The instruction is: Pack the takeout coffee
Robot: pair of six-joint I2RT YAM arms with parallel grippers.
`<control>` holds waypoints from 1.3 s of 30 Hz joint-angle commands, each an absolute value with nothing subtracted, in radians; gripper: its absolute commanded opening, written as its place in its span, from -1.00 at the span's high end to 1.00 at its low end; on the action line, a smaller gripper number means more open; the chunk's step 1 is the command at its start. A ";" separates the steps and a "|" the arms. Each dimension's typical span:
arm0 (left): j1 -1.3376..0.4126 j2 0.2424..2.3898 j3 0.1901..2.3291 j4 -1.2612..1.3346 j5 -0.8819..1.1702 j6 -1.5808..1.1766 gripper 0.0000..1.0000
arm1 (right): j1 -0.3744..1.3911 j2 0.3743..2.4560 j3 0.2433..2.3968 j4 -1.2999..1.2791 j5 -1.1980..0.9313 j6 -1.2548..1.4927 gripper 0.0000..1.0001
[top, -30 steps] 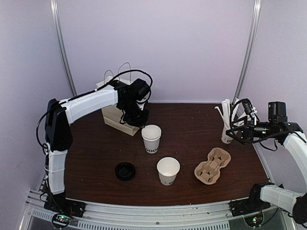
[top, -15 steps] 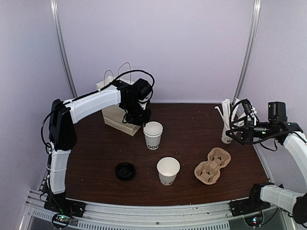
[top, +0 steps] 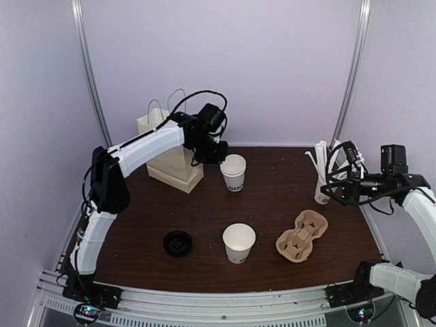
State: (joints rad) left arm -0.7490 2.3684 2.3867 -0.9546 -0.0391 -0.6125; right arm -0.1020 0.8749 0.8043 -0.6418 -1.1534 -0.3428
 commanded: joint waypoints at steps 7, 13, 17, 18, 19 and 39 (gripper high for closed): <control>-0.724 2.462 2.479 -0.789 -0.067 -0.725 1.00 | -0.097 0.863 0.793 -0.656 -1.147 -0.364 -1.00; -0.707 2.486 2.510 -0.754 -0.006 -0.770 0.54 | -0.097 0.858 0.796 -0.658 -1.147 -0.362 -1.00; -0.701 2.484 2.540 -0.749 -0.008 -0.769 0.46 | -0.097 0.856 0.796 -0.660 -1.144 -0.362 -1.00; -0.700 2.480 2.544 -0.750 -0.008 -0.769 0.45 | -0.097 0.855 0.796 -0.660 -1.144 -0.362 -1.00; -0.699 2.475 2.544 -0.747 -0.005 -0.769 0.45 | -0.097 0.856 0.796 -0.659 -1.143 -0.362 -1.00; -0.912 1.689 1.722 -0.830 0.128 -0.238 0.43 | -0.073 0.860 0.789 -0.664 -1.113 -0.386 -1.00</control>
State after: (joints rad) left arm -0.8783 1.8030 1.8851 -0.7761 0.1165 -0.3622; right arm -0.0887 0.8669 0.8043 -0.6598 -1.1355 -0.3710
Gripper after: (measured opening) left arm 0.285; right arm 0.997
